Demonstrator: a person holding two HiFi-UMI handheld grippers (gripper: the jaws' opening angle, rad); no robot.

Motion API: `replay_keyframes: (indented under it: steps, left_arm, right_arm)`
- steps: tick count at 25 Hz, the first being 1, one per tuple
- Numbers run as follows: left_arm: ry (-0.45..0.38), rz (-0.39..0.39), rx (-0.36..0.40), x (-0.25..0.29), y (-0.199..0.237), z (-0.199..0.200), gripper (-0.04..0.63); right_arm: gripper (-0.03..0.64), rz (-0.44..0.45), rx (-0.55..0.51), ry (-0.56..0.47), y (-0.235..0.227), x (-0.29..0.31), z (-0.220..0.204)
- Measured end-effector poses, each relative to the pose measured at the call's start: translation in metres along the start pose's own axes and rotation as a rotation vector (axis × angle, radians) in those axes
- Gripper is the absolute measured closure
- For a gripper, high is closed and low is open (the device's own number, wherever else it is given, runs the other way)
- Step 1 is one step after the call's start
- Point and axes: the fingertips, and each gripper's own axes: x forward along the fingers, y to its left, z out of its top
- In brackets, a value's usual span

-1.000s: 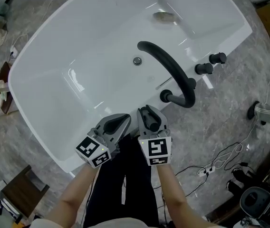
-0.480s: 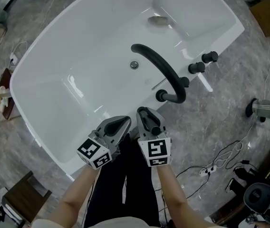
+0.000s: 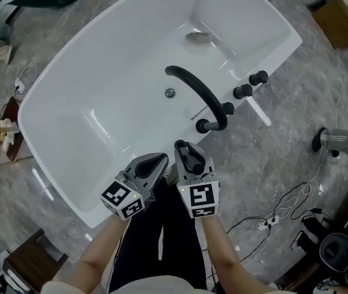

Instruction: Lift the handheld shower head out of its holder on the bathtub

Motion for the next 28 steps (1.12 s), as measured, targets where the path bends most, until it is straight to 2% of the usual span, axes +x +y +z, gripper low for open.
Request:
replay_keyframes:
  steps: [11, 20, 28]
  left_arm:
    - [-0.027, -0.029, 0.017, -0.006, -0.025, 0.028, 0.582]
    - [-0.052, -0.056, 0.053, -0.010, -0.039, 0.059, 0.583]
    - [-0.079, -0.085, 0.045, -0.015, -0.060, 0.085, 0.582]
  right_arm:
    - [0.504, -0.009, -0.033, -0.063, 0.004, -0.030, 0.047]
    - [0.504, -0.038, -0.020, -0.120, 0.002, -0.058, 0.088]
    - [0.504, -0.054, 0.000, -0.178, 0.008, -0.082, 0.122]
